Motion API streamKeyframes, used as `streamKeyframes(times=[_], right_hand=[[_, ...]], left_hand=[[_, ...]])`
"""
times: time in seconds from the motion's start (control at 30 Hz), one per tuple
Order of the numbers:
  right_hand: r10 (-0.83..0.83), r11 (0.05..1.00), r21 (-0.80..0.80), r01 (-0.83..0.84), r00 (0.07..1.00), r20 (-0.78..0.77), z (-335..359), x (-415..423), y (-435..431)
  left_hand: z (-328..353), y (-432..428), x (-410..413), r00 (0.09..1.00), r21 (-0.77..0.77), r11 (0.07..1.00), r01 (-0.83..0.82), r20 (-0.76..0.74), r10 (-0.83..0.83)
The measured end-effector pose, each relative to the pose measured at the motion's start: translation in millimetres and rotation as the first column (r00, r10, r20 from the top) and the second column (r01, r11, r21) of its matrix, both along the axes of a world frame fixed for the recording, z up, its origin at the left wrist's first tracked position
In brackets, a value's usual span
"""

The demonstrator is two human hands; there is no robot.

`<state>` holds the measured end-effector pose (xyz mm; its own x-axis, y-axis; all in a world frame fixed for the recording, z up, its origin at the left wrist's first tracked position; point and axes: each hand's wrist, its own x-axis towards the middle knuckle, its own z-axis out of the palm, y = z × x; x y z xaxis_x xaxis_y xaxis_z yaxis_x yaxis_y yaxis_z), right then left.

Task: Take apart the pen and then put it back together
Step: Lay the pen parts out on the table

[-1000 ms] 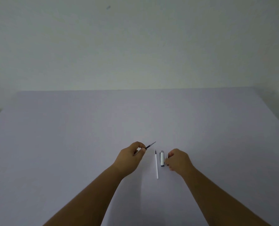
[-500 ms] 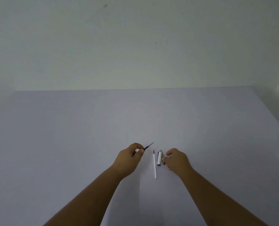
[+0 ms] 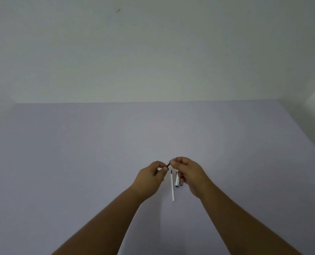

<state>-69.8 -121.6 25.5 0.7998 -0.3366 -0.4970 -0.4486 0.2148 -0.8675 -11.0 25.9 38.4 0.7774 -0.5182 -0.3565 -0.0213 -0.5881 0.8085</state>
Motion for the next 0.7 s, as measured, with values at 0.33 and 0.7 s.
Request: streamKeyframes(times=[0.33,0.7], right_hand=[[-0.148,0.927,-0.372,0.053,0.962,-0.231,-20,0,-35],[-0.017,0.71,-0.64,-0.294,0.901,-0.433,-47,-5,-25]], left_hand=[[-8,10,2,0.998,0.027,0.999,-0.035,-0.053,0.036],[-23,14,1,0.994,0.042,0.999,-0.028,-0.103,0.033]])
